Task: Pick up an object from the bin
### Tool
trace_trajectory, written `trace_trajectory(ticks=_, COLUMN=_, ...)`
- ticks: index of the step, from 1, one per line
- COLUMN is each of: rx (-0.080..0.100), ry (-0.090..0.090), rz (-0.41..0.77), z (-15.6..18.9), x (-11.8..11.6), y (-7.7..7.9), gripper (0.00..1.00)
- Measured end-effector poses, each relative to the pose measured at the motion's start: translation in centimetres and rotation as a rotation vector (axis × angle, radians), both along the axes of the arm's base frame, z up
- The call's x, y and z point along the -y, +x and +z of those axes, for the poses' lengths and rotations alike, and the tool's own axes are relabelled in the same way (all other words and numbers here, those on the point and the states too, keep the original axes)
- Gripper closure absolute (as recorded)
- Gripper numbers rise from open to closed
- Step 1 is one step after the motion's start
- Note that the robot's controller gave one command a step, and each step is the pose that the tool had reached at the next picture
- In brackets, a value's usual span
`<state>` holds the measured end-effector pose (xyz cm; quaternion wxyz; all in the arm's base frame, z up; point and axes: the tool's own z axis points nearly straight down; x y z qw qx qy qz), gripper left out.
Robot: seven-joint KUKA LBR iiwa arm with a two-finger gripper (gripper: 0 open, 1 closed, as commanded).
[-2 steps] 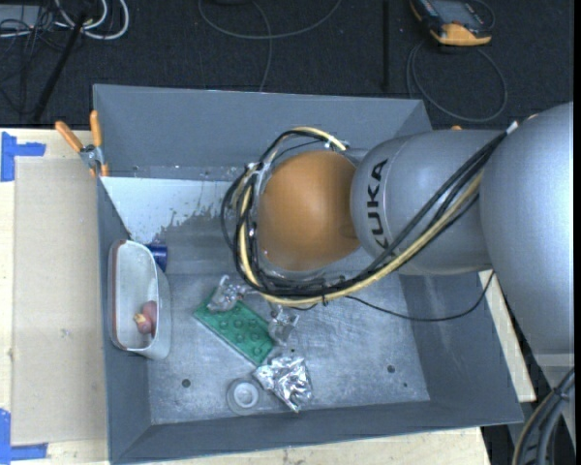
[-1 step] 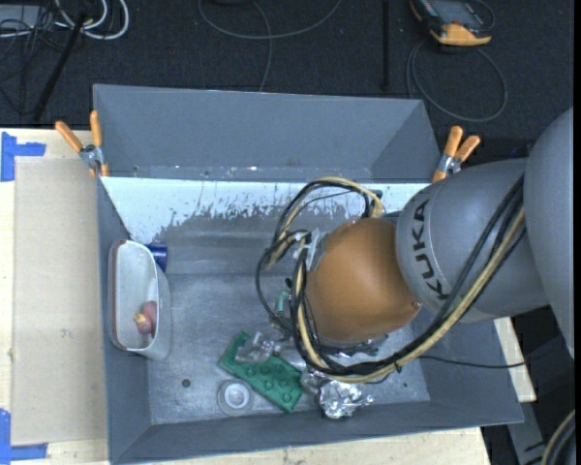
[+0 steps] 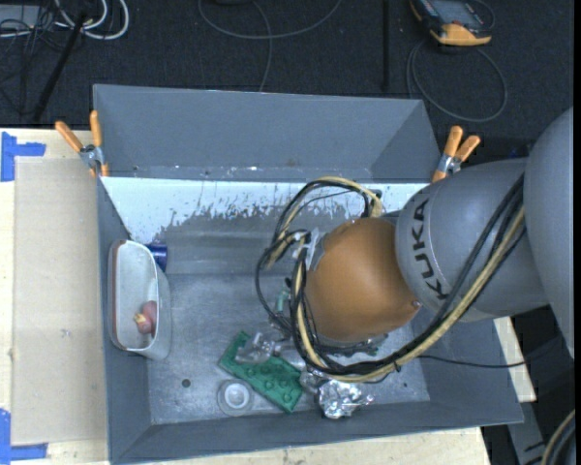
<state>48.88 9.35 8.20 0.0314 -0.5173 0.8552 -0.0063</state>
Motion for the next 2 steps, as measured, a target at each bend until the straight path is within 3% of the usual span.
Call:
trace_trajectory(ticks=1, rx=-0.053, ry=-0.019, rz=-0.002, z=9.01, x=-0.15, y=0.22, gripper=1.00)
trace_trajectory(ticks=2, rx=-0.060, ry=-0.020, rz=-0.005, z=9.96, x=-0.29, y=0.25, gripper=1.00)
